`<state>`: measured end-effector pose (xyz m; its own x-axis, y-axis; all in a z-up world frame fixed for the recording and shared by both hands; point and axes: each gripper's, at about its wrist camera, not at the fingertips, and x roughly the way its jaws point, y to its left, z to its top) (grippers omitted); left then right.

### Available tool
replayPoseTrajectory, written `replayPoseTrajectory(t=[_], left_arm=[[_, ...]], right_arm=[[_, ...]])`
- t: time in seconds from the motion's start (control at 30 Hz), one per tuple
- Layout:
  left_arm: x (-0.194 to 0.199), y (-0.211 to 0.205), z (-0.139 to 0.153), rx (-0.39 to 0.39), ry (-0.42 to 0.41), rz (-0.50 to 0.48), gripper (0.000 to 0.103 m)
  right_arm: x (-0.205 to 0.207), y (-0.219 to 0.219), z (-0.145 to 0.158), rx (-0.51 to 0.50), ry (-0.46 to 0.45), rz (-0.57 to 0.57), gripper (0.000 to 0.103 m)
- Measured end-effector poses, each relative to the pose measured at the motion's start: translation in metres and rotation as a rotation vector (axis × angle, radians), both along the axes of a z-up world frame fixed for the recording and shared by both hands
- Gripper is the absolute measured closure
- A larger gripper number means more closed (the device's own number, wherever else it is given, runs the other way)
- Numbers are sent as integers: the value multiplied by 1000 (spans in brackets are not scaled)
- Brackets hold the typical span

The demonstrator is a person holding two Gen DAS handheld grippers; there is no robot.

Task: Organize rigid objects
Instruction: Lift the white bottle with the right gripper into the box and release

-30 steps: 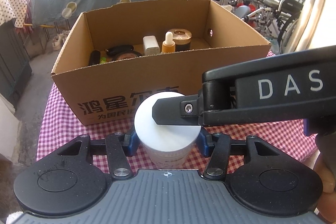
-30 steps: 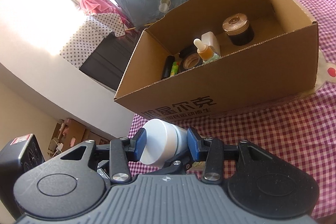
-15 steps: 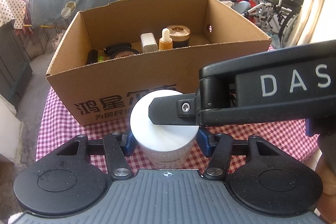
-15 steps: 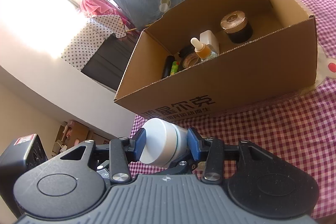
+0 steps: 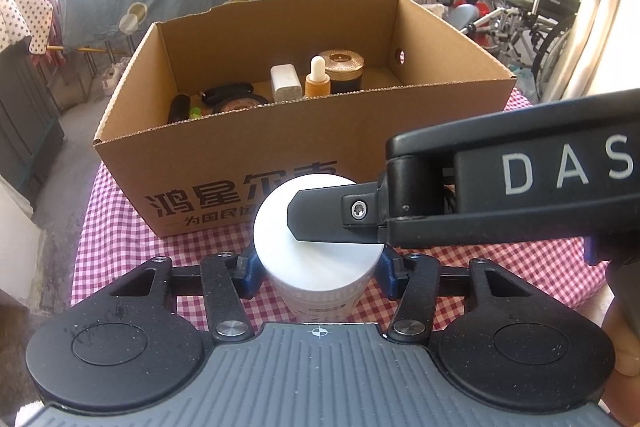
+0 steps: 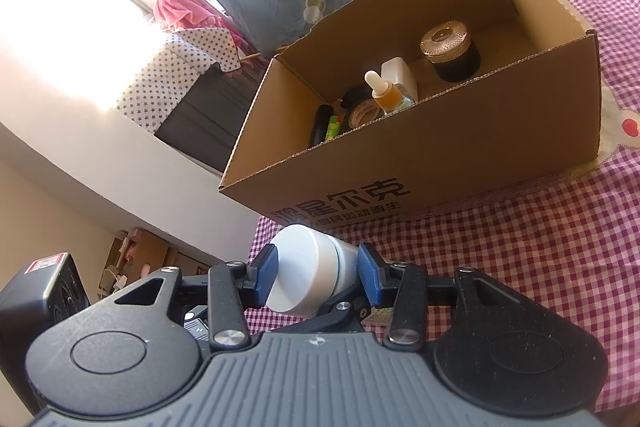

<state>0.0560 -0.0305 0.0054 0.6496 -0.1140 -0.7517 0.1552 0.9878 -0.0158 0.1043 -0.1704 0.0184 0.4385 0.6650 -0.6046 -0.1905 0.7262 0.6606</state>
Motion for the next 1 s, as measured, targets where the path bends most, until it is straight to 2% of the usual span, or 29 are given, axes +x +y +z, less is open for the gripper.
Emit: replayPoseTrajectory(t=[0.5, 1.0], left_arm=[[-17, 0, 27, 12, -69, 17, 50], [-28, -2, 75, 41, -217, 32, 50]], right_arm=[[-17, 5, 28, 6, -82, 15, 55], [-35, 8, 83, 32, -264, 37, 55]])
